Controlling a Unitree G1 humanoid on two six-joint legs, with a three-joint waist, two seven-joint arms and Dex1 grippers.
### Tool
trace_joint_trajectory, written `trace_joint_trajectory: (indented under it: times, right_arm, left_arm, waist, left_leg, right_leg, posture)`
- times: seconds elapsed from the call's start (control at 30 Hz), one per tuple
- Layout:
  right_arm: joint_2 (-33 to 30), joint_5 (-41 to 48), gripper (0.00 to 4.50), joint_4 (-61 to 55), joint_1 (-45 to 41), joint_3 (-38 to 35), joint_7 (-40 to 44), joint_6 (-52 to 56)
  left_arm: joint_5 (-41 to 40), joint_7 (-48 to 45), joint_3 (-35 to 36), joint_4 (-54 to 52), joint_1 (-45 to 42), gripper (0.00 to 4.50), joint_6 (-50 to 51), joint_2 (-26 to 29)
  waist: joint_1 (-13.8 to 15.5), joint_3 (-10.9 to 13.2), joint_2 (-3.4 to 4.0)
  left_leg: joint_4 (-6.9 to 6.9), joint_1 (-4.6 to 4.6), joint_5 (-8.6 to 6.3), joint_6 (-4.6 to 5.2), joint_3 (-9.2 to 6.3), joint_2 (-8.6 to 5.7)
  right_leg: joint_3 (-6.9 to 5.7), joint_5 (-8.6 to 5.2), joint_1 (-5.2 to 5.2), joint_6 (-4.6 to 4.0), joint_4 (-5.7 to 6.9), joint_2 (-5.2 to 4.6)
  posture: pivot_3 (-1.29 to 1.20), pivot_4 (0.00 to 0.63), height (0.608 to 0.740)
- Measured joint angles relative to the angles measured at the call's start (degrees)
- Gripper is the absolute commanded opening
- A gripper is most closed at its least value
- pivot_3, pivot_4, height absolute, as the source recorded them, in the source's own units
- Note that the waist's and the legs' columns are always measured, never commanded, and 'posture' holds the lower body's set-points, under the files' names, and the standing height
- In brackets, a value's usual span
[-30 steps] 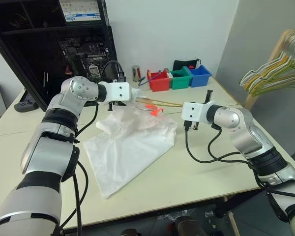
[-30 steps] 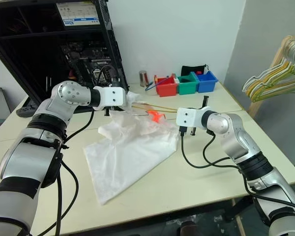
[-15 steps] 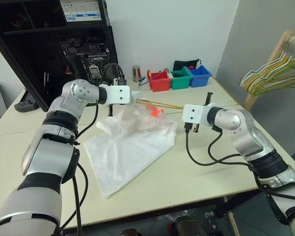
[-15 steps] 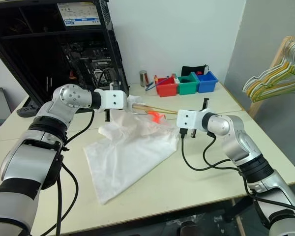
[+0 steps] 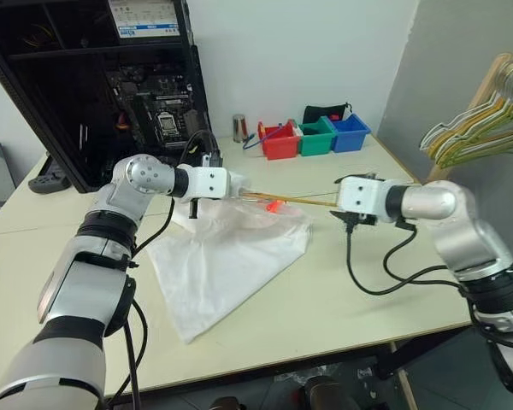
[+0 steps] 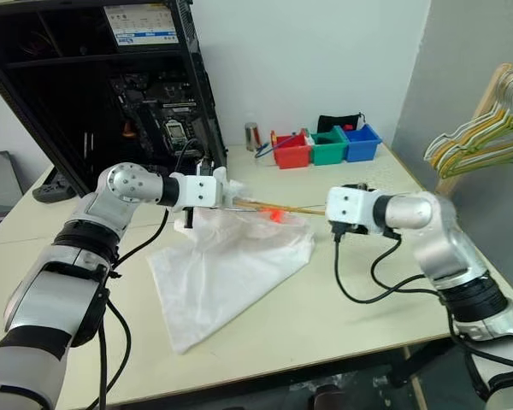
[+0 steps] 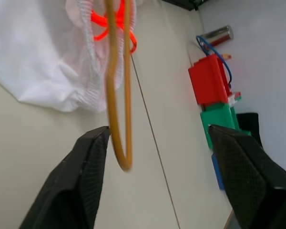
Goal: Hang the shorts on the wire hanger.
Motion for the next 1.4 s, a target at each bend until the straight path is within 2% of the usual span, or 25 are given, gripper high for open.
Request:
trace_joint_trajectory:
  times: [0.03, 0.1, 0.17, 0.2, 0.4, 0.5, 0.57, 0.7, 1.03, 1.13, 1.4]
  right_arm:
    - [-0.54, 2.41, 4.43, -0.12, -0.03, -1.73, 1.84, 3.42]
    - [-1.38, 6.06, 4.47, -0.19, 0.03, -3.78, 4.34, 8.72]
    - [0.37, 14.82, 4.47, 0.32, 0.96, -9.10, 7.40, 22.67]
    - [1.14, 16.83, 4.47, 0.37, 1.88, -9.94, 7.86, 25.46]
    - [12.87, 27.27, 4.47, 2.52, 5.62, -10.70, 5.51, 38.30]
    - [17.46, 27.76, 4.47, 10.68, 2.94, -10.97, 2.50, 36.27]
    - [21.31, 27.52, 4.47, 19.99, 0.23, -10.82, 0.05, 33.17]
    - [23.26, 26.70, 4.47, 30.38, -3.88, -9.88, -0.91, 29.30]
    - [24.02, 26.53, 4.47, 35.46, -5.10, -6.22, 1.75, 24.59]
    - [25.27, 26.63, 4.00, 35.81, -5.10, -5.99, 1.70, 24.29]
    - [25.57, 26.80, 2.21, 36.26, -5.11, -6.11, 1.74, 24.24]
  left_arm:
    - [-0.66, -0.61, 0.43, -1.50, 1.18, 0.00, 1.15, 0.59]
    - [-1.51, -1.52, 1.03, -3.64, 3.06, 0.00, 2.72, 1.46]
    - [-5.28, -4.22, 2.96, -10.30, 7.92, 0.00, 9.28, 3.21]
    - [-6.48, -5.00, 3.60, -12.15, 9.06, 0.00, 11.72, 3.42]
    - [-14.77, -8.80, 8.04, -26.94, 14.18, 0.00, 29.11, 5.33]
    - [-16.59, -9.36, 9.27, -32.01, 16.73, 0.00, 33.76, 7.13]
    - [-17.41, -9.44, 9.66, -34.44, 17.74, 0.00, 36.76, 7.85]
    - [-18.56, -9.42, 10.44, -37.58, 18.99, 0.00, 39.60, 9.05]
    - [-18.95, -8.61, 10.63, -40.13, 19.91, 0.00, 41.19, 10.13]
    - [-18.95, -8.55, 10.63, -40.14, 19.91, 0.00, 41.19, 10.13]
    - [-18.96, -8.48, 10.63, -40.11, 19.90, 0.00, 41.02, 10.12]
  waist:
    - [-0.02, 0.00, 0.00]
    - [-0.31, -0.01, 0.01]
    - [-1.08, -0.04, -0.03]
    - [-1.21, -0.05, -0.03]
    - [-1.65, -0.10, -0.01]
    - [-1.74, -0.27, -0.02]
    - [-1.62, -0.26, -0.01]
    - [-0.85, -0.27, -0.01]
    - [0.15, -0.28, -0.01]
    - [0.15, -0.28, -0.01]
    - [0.21, -0.28, -0.01]
  left_leg:
    - [-0.01, 0.00, 0.00, 0.00, -0.01, 0.00]
    - [-0.02, 0.01, 0.00, 0.00, -0.01, 0.06]
    - [-0.02, 0.01, 0.00, 0.00, -0.14, 0.15]
    - [-0.01, 0.00, 0.00, 0.00, -0.17, 0.16]
    - [-0.02, 0.01, 0.00, 0.01, -0.25, 0.16]
    - [-0.02, 0.08, 0.00, 0.00, -0.30, 0.14]
    - [-0.02, 0.06, 0.00, 0.00, -0.26, 0.13]
    - [-0.02, 0.02, 0.00, 0.00, -0.26, 0.10]
    - [-0.02, 0.05, 0.00, 0.00, -0.19, 0.07]
    - [-0.02, 0.05, 0.00, 0.00, -0.20, 0.08]
    - [-0.02, 0.05, 0.00, 0.00, -0.20, 0.07]
  right_leg:
    - [-0.01, 0.00, 0.00, 0.00, 0.00, 0.01]
    - [0.00, 0.01, -0.01, -0.01, 0.02, 0.00]
    - [-0.04, 0.01, 0.02, -0.02, 0.05, 0.00]
    - [-0.07, 0.01, 0.02, -0.02, 0.06, -0.01]
    - [-0.04, 0.01, 0.00, -0.02, 0.11, -0.04]
    - [0.00, 0.01, 0.04, -0.02, 0.08, -0.05]
    - [-0.03, 0.01, 0.03, -0.02, 0.08, -0.06]
    - [-0.04, 0.02, 0.01, -0.03, 0.07, -0.12]
    - [-0.06, 0.02, 0.03, -0.02, 0.08, -0.03]
    - [-0.06, 0.02, 0.02, -0.03, 0.09, -0.02]
    - [-0.05, 0.02, 0.02, -0.03, 0.09, -0.04]
  posture:
    - [-0.16, 0.000, 0.740]
    - [-0.16, 0.000, 0.740]
    - [-0.15, 0.000, 0.740]
    - [-0.15, 0.000, 0.740]
    - [-0.10, 0.000, 0.740]
    - [-0.10, 0.000, 0.740]
    - [-0.07, 0.000, 0.740]
    - [-0.05, 0.000, 0.740]
    - [-0.04, 0.000, 0.740]
    - [-0.04, 0.000, 0.740]
    - [-0.04, 0.000, 0.740]
